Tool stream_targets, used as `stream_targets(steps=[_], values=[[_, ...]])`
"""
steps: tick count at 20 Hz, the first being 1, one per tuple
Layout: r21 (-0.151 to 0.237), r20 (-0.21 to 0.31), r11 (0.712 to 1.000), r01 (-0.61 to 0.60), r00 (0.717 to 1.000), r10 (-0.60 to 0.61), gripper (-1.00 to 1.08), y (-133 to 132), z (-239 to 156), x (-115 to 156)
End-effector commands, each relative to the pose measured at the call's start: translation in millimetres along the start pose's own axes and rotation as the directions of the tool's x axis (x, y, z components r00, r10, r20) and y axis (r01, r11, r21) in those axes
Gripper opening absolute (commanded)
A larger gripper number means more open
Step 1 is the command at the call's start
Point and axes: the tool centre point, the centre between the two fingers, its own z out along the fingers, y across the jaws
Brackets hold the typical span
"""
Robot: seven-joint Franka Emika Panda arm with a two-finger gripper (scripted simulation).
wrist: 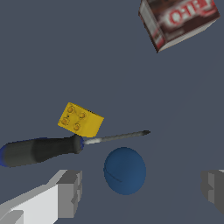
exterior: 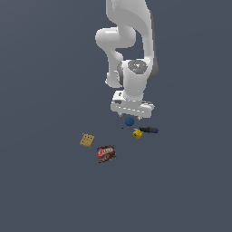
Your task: Pick up a designated object from a clutter of objects.
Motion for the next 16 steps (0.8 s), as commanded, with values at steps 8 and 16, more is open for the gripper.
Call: stream_targets(steps=[8, 16], values=[[0.004, 0.006, 0.999, -0.048, 0.999, 0.048, 1.0, -3.1, 28.3, -28.1], [0.004, 0.007, 0.999, -0.048, 0.999, 0.048, 1.0, -3.1, 33.0, -29.3]])
